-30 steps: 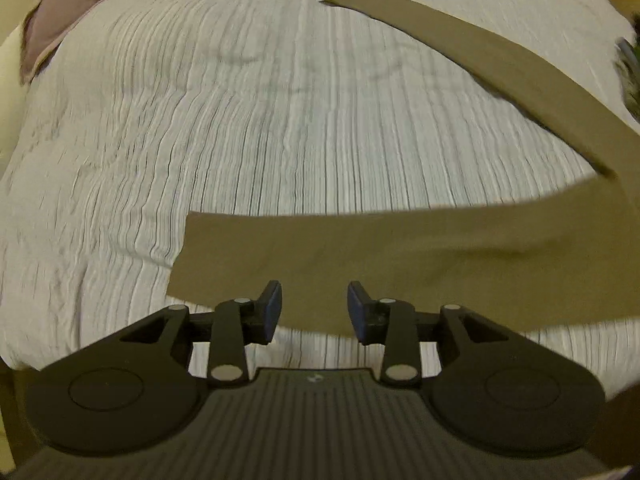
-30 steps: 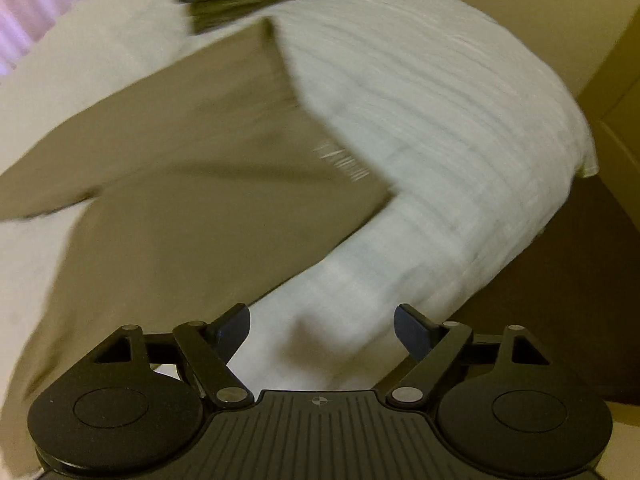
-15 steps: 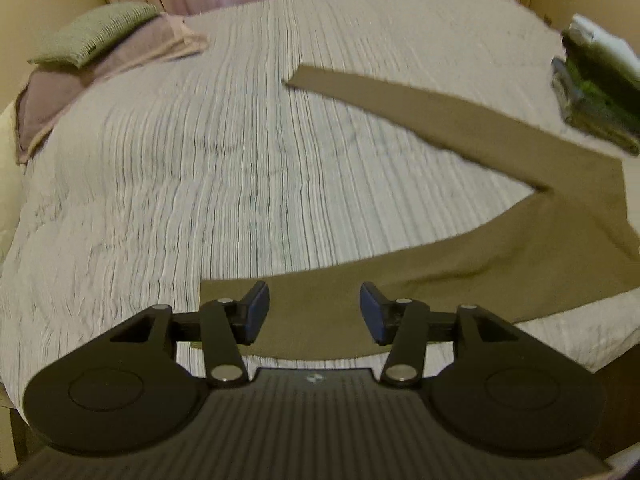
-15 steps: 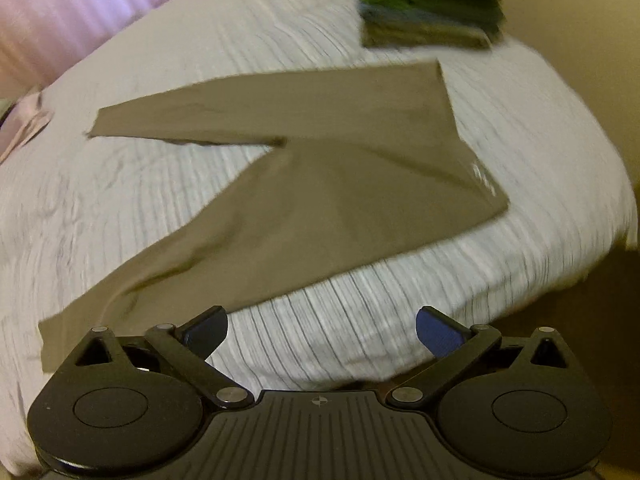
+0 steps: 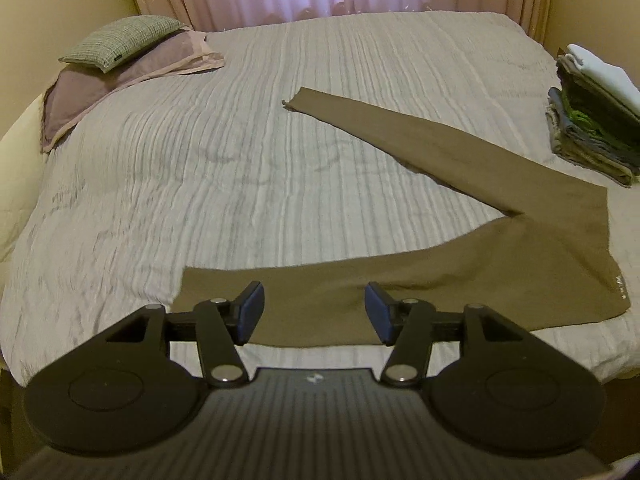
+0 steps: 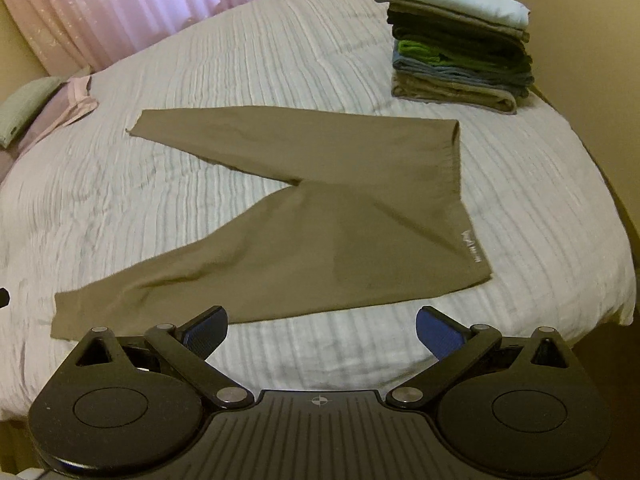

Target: Fold clothes

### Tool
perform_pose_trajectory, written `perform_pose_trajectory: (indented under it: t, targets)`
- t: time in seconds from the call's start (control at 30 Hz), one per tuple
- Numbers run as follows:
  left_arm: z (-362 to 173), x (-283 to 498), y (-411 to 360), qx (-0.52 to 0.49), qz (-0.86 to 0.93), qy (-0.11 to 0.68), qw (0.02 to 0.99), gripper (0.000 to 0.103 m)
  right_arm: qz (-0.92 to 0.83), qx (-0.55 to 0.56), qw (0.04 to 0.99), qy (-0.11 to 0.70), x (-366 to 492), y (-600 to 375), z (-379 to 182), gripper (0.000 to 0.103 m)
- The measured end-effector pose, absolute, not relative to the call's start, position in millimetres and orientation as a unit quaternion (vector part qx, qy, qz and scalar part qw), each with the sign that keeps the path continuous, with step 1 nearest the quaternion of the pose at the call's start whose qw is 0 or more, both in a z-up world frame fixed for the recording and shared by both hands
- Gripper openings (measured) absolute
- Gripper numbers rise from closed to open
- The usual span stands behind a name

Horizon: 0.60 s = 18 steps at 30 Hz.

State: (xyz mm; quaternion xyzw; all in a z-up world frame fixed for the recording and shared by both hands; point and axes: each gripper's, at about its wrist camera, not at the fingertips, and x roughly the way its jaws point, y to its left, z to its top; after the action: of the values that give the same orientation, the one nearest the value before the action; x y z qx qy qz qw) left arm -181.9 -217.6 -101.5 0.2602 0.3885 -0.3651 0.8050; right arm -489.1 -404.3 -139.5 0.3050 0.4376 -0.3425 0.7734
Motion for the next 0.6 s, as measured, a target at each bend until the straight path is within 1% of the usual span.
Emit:
perform_pose_trajectory:
  t: [0.3, 0.6]
  targets:
    - [-109, -245, -220, 0.251, -0.342, 0.401, 0.812, 0.054, -0.317, 0.283, 0.78, 0.459, -532, -434, -141, 0.103]
    - [-114, -278, -212, 0.256, -0.309, 0.411, 0.818, 0.054, -0.275, 0.269, 0.786, 0.484, -544, -437, -154, 0.103]
